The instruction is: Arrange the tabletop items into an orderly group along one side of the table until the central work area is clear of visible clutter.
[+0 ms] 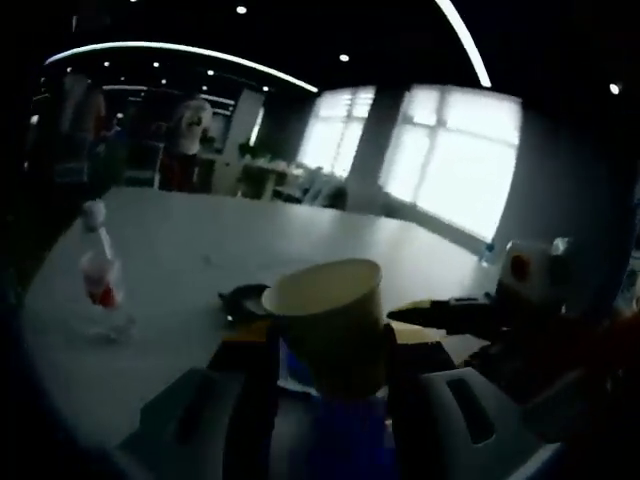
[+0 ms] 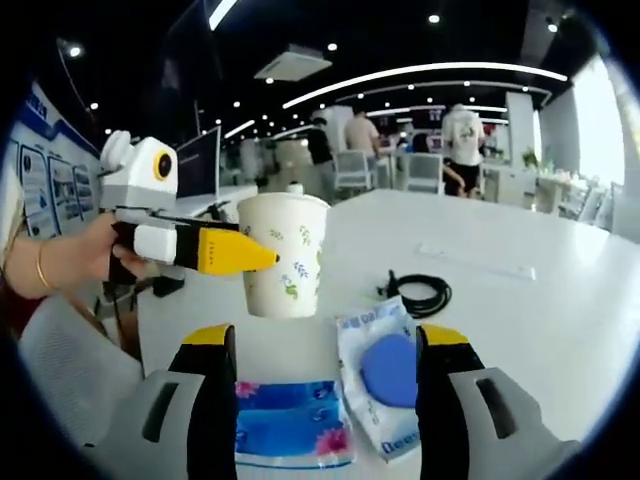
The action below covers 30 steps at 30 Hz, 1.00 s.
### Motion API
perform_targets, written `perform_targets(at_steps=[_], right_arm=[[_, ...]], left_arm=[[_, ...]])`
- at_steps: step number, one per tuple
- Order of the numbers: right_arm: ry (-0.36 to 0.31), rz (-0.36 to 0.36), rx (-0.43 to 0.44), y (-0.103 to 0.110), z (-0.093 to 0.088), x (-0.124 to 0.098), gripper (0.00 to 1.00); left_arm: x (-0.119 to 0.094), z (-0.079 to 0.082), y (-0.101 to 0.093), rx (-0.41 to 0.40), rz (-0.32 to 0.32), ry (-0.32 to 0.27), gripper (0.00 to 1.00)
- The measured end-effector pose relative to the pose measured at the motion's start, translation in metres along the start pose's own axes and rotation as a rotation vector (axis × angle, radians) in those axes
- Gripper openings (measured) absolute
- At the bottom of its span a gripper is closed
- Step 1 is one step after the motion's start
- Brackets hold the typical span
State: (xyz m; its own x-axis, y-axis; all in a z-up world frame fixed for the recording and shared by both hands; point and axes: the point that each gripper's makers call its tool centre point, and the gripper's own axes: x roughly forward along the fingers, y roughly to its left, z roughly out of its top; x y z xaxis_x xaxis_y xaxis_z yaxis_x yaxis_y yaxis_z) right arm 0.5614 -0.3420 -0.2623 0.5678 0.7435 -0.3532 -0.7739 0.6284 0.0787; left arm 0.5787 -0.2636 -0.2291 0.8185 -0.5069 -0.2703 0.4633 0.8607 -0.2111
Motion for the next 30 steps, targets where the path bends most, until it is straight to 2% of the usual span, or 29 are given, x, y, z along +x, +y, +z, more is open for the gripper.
perform_targets(at_steps=[2,6,9,12,25,30], right_arm=[[-0.013,-0.009,0.019,-0.003,0.0,-0.002,0.74],[-0.005,-0.032,0.053,-0.013,-0.006,-0.004,0.82],[0.005,-0.072,0.048,-0.023,-0.012,-0.006,0.92],[0.02,-0.096,0.068,-0.031,-0.016,-0.007,0.97],[0.047,-0.172,0.124,-0.056,-0.028,-0.016,0.99],[0.058,-0.187,0.15,-0.062,-0.034,-0.017,0.99]], left_arm=[[0.001,0.002,0.007,0.065,0.031,0.001,0.39],[0.002,0.006,0.015,0.079,0.051,-0.007,0.39],[0.003,0.011,0.028,0.111,0.093,-0.029,0.39],[0.003,0.013,0.038,0.127,0.123,-0.039,0.39],[0.022,0.016,0.082,0.129,0.21,-0.047,0.39],[0.031,0.01,0.095,0.135,0.226,-0.03,0.39]])
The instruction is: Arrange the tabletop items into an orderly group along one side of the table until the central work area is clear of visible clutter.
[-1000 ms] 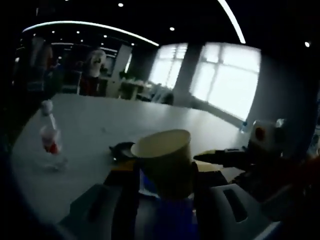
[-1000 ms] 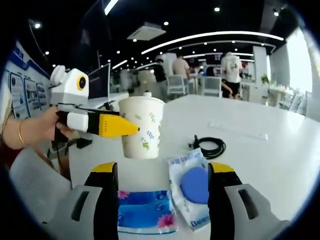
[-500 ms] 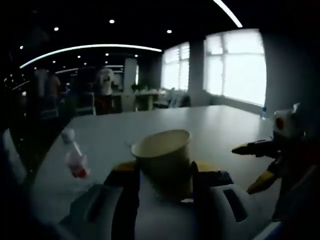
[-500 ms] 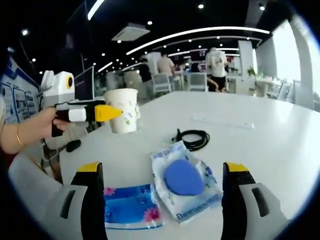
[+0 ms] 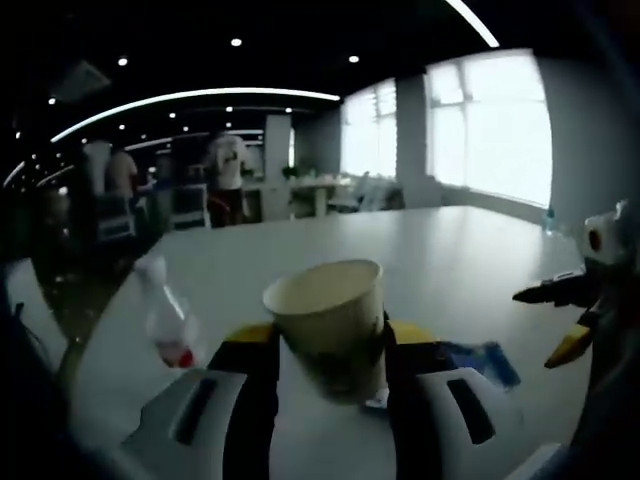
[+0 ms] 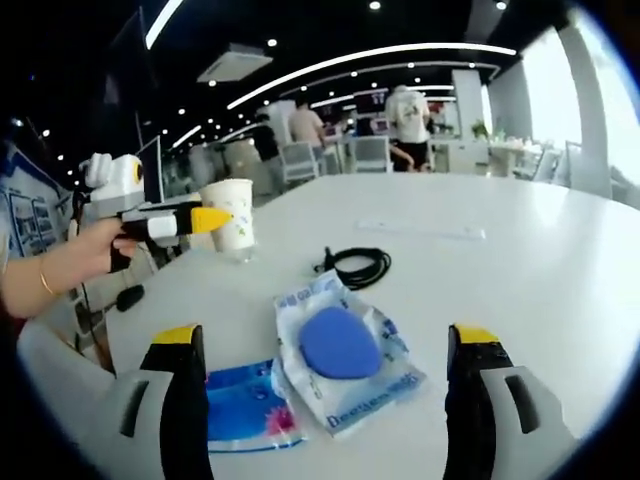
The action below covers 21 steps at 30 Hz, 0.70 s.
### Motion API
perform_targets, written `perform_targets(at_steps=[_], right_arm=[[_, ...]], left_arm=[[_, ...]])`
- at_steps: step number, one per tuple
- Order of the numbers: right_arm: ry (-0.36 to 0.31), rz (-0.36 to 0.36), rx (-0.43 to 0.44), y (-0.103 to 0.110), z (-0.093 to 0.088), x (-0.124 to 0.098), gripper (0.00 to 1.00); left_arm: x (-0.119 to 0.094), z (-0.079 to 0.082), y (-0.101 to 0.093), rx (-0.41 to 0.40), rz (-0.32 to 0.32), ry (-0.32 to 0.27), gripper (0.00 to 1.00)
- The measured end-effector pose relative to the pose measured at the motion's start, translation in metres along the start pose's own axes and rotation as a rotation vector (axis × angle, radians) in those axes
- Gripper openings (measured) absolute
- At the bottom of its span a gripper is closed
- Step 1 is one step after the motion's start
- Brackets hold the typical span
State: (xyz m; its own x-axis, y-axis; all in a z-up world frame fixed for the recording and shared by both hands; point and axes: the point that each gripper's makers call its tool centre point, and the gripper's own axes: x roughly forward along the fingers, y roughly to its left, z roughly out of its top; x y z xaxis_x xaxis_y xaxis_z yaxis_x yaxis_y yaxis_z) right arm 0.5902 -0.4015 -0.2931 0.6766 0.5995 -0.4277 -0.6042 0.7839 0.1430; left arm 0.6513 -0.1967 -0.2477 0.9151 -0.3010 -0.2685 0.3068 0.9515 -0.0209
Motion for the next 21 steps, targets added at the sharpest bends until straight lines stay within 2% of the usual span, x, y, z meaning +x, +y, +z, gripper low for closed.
perform_targets(at_steps=[11,21], right_arm=[[0.042,-0.007,-0.009,-0.007,-0.013,0.005,0.99],[0.069,0.002,-0.007,-0.008,-0.02,0.007,0.99]], left_arm=[[0.019,-0.009,0.024,0.019,0.047,0.005,0.39],[0.046,-0.03,0.039,0.047,0.07,0.031,0.39]])
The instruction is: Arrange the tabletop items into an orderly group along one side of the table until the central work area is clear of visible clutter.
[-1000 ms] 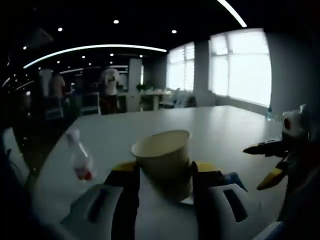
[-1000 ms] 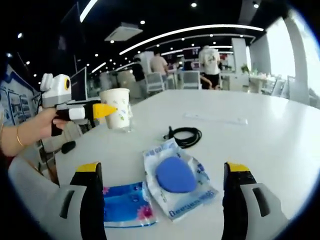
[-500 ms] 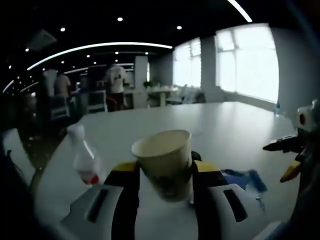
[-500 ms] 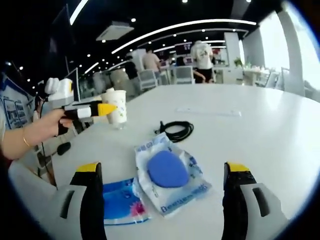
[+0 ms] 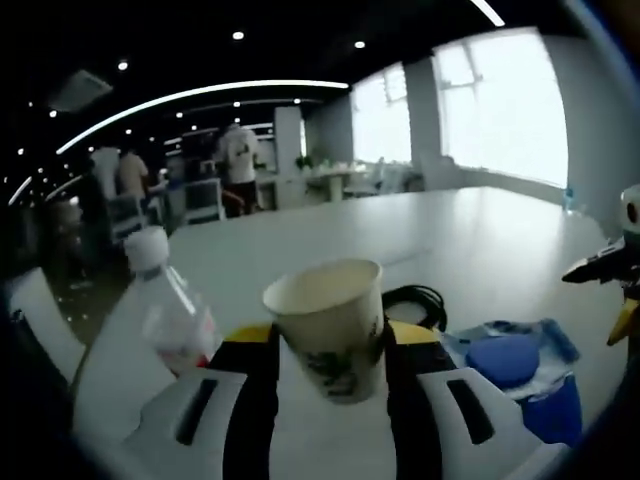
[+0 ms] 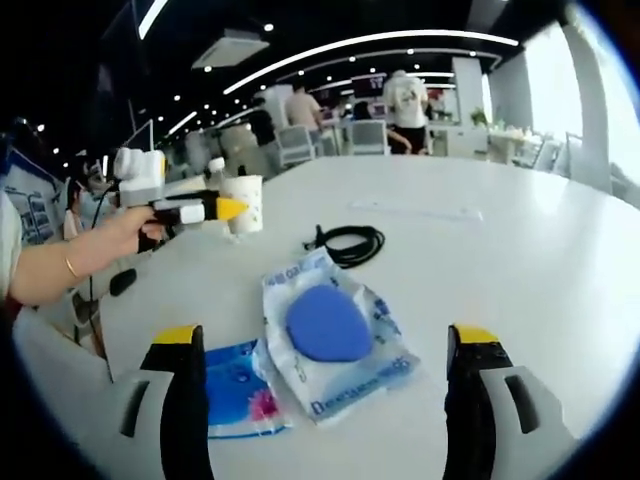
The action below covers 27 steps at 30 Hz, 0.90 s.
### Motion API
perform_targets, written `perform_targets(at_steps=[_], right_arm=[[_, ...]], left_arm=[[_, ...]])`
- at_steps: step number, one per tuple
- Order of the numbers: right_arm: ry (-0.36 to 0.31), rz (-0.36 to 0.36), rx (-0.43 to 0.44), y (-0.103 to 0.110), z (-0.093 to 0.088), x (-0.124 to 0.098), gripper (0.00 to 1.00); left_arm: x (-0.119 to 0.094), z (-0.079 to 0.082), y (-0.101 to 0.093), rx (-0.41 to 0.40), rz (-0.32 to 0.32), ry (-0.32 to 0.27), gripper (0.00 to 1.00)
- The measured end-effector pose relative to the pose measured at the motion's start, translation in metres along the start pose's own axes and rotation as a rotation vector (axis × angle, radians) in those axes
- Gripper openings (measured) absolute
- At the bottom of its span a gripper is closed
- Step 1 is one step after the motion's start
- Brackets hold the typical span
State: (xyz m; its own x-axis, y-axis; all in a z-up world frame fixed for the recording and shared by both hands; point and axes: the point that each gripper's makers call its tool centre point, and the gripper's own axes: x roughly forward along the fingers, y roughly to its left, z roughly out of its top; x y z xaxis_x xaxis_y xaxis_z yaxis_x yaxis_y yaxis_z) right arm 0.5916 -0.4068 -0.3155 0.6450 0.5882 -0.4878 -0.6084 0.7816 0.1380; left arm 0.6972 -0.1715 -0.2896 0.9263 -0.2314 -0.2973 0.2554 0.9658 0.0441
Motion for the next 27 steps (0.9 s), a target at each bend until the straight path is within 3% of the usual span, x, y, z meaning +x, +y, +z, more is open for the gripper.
perform_targets(at_steps=[11,16,27], right_arm=[[0.04,-0.025,-0.037,-0.006,-0.011,0.002,0.97],[0.044,-0.034,-0.03,-0.008,-0.013,0.001,0.96],[0.064,-0.018,-0.032,-0.003,-0.018,0.004,0.95]], left_arm=[[0.022,-0.021,0.007,-0.002,0.033,0.017,0.39],[0.028,-0.026,0.016,0.055,0.069,0.024,0.39],[0.04,-0.034,0.025,0.073,0.086,0.011,0.39]])
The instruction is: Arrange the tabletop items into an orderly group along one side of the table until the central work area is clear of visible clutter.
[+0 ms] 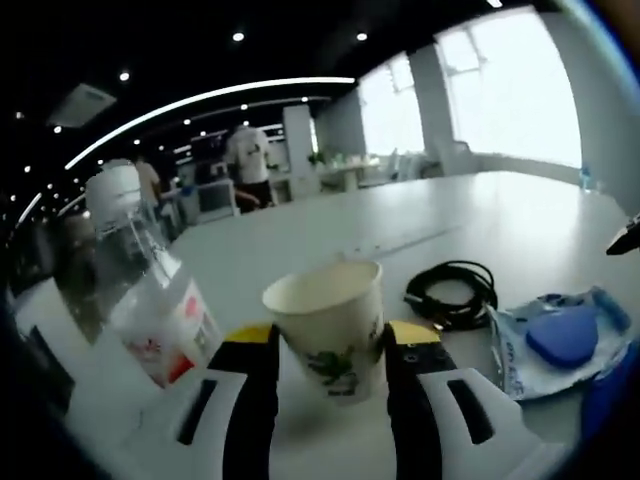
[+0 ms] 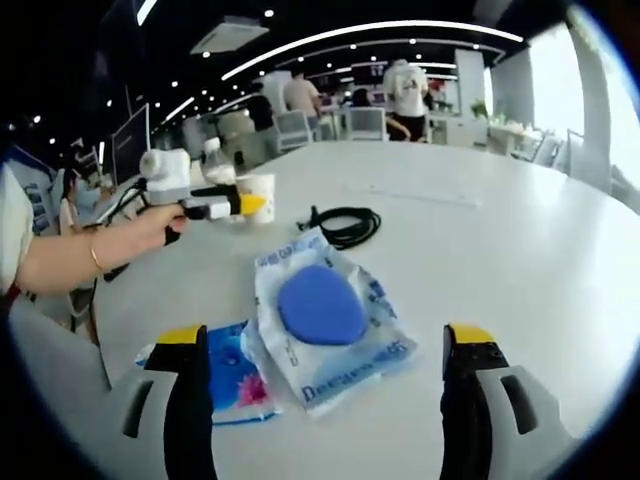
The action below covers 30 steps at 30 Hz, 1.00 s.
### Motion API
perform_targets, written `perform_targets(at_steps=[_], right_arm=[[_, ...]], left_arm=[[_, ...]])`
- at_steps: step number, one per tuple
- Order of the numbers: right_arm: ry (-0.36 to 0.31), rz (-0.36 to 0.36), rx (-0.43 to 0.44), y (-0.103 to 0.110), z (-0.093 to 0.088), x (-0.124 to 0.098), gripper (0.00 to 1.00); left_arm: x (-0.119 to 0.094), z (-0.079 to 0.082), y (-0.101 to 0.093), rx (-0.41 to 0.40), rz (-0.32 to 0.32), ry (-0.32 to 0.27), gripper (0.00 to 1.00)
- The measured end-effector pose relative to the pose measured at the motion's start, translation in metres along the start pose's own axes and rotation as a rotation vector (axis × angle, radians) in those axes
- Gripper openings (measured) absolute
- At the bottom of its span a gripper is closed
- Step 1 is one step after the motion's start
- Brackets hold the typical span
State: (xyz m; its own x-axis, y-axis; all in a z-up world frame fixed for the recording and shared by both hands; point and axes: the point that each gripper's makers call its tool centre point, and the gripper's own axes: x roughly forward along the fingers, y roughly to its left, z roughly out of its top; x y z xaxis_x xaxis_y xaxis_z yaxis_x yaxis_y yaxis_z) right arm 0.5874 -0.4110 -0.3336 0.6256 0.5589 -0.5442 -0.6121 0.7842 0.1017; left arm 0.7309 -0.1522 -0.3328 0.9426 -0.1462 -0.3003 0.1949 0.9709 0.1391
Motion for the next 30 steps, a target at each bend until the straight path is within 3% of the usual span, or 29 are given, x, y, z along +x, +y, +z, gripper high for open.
perform_targets(at_steps=[8,22,30], right_arm=[[-0.002,0.011,-0.034,0.007,0.004,0.0,0.94],[0.01,0.016,-0.047,0.009,0.002,0.001,0.94],[-0.002,0.038,-0.045,0.014,0.006,0.001,0.95]], left_arm=[[0.0,-0.013,-0.001,0.004,-0.004,0.033,0.38],[-0.001,-0.016,-0.001,-0.014,-0.011,0.064,0.39],[-0.006,-0.014,-0.002,-0.03,-0.011,0.08,0.51]])
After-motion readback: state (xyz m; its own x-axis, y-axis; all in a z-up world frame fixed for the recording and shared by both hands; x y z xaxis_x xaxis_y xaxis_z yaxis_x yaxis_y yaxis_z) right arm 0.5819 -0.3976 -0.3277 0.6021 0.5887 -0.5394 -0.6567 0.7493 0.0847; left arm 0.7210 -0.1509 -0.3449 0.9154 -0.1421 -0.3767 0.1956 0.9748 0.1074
